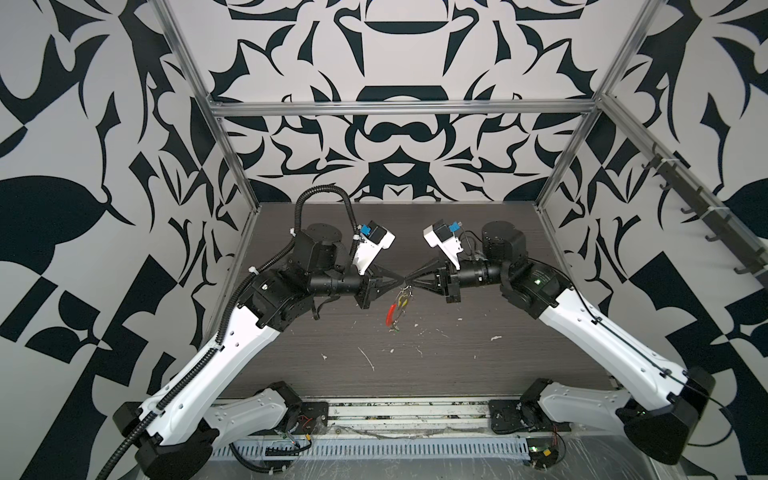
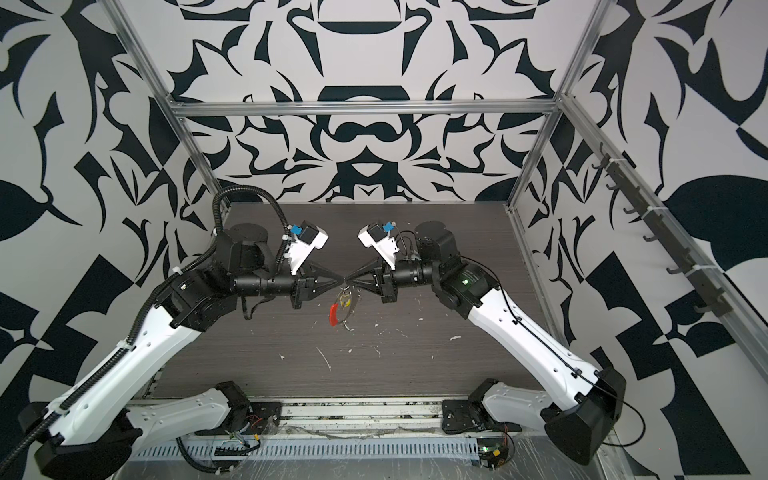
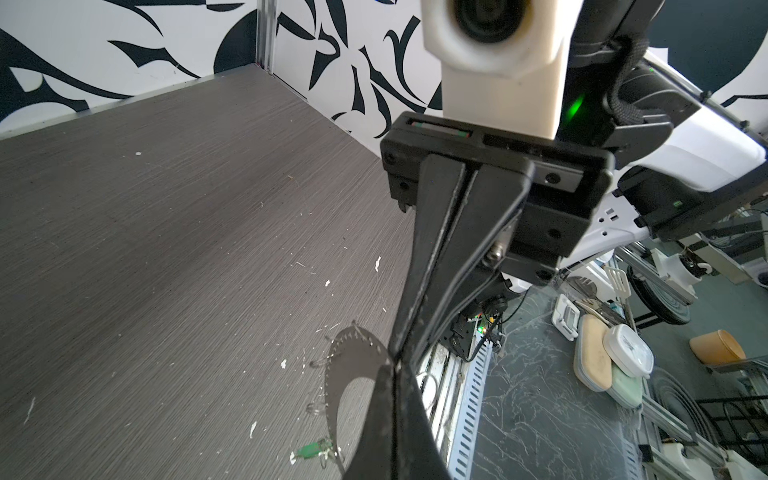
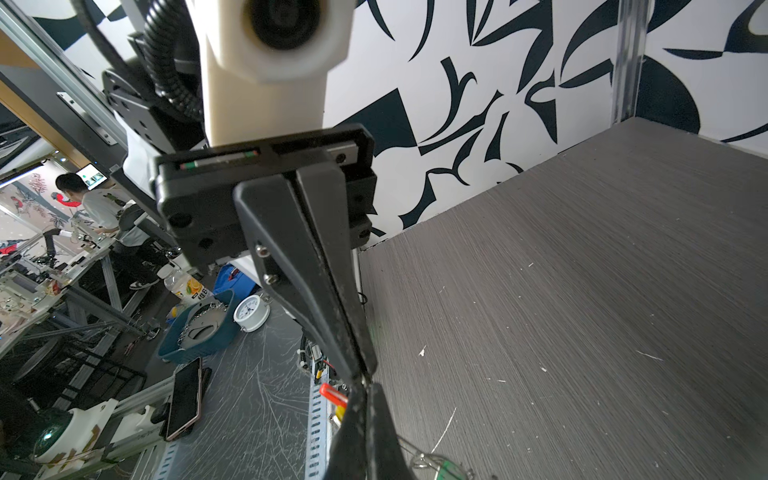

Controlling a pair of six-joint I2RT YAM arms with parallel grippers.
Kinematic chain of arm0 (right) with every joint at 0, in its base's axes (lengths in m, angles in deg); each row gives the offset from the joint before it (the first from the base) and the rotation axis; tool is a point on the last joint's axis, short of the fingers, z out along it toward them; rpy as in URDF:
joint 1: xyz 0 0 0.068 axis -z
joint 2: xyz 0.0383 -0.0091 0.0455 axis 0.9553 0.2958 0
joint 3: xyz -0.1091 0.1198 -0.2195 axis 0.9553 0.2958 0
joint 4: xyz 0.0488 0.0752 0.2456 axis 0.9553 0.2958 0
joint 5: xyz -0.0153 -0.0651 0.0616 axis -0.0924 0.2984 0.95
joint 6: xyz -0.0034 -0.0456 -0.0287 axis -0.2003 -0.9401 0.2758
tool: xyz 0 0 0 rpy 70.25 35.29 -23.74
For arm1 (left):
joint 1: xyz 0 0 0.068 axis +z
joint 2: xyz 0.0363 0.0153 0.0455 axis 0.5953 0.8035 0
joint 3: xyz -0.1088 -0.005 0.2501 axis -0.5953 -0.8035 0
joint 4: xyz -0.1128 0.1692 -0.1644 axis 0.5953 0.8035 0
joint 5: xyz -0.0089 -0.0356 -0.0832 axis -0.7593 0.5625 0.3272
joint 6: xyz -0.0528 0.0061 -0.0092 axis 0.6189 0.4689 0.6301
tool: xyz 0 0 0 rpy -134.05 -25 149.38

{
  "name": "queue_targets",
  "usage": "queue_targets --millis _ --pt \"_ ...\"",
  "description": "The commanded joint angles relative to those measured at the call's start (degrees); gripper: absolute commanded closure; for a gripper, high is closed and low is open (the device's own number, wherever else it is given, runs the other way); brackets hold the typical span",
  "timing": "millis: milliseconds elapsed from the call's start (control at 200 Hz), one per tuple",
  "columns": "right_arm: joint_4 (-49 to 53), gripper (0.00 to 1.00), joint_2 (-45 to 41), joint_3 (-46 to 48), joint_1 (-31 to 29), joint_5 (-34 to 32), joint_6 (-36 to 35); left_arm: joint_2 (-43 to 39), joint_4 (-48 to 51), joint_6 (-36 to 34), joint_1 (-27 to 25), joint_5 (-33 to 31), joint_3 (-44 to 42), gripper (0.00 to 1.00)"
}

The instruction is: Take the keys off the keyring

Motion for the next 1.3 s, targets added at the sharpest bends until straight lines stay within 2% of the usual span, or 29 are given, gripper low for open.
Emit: queue_targets --millis 0,85,240,400,860,1300 --pt "-4.72 1.0 -1.45 -2.16 0.07 -3.84 1.14 -2.06 -4.71 2.78 -0.21 -1.09 -2.52 1.0" --pt "-5.86 0.96 -2.06 -1.72 0.09 -4.93 1.8 -3.04 -6.57 3.82 -0.23 -2.93 -3.95 1.0" --pt "-7.64 0.7 -3.65 -0.93 0.07 -8.75 3.22 -3.71 -7.53 4.93 -0.23 -5.3 -4.78 1.0" --pt "-8.67 0.57 -5.2 0.68 -0.08 -12.87 4.53 -4.03 -8.83 6.5 -0.18 -7.8 -5.39 1.0" --pt "-12.46 0.56 -5.54 5.45 -3.19 -18.35 7.34 -4.89 -12.38 8.61 -0.22 -11.87 -6.94 1.0" --pt "-13.23 0.62 -3.33 5.28 -4.49 -18.59 7.48 -5.2 -12.84 8.94 -0.23 -13.55 -7.09 1.0"
